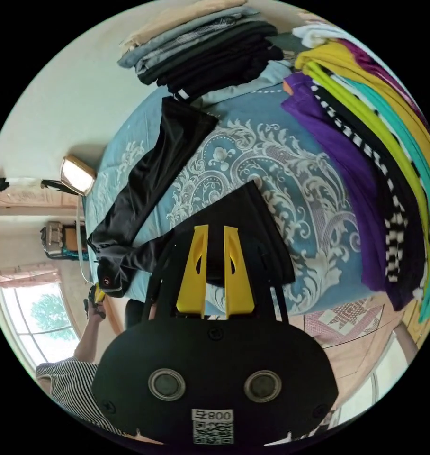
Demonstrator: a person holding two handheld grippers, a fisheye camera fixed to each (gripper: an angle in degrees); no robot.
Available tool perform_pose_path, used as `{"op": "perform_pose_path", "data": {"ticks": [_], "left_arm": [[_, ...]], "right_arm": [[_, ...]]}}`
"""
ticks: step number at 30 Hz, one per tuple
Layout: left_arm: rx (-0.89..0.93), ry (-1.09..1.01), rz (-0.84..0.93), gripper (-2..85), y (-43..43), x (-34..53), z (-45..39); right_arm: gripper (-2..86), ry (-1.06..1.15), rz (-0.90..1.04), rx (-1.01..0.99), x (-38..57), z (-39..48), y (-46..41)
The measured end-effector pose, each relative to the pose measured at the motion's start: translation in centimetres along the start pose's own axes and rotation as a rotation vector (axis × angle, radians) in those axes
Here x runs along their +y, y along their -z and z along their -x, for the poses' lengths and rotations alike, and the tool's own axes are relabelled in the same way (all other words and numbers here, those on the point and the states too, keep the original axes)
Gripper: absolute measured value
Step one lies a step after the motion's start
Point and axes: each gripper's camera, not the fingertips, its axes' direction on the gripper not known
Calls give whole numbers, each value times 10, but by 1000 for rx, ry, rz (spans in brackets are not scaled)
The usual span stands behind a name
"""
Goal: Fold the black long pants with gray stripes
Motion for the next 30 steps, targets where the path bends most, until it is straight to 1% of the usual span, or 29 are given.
{"op": "perform_pose_path", "data": {"ticks": [3,8,12,14,16,19,23,25,28,30], "left_arm": [[-57,-14,27,89,-3,-5,-4],[-142,-48,-45,93,19,3,-6],[-66,-2,4,83,5,5,5],[-34,27,37,52,-7,-1,6],[-52,22,78,35,-16,-7,3],[-77,-5,69,19,-15,-15,-8],[-21,-22,-1,8,3,-30,-23],[8,-33,-48,5,14,-40,-33],[42,-94,-115,3,34,-60,-60],[68,-145,-150,2,44,-70,-81]], "right_arm": [[70,-31,35,35,-22,6,-12],[72,-79,49,72,-33,3,-17],[49,-122,51,109,-31,-5,-18],[43,-139,60,106,-31,-10,-15],[36,-136,73,101,-32,-13,-11],[18,-115,95,112,-31,-18,-5],[4,-95,110,99,-28,-25,7],[2,-83,87,46,-26,-26,20],[1,-50,-34,-117,-23,-24,63],[0,14,-144,-249,-20,-18,110]]}}
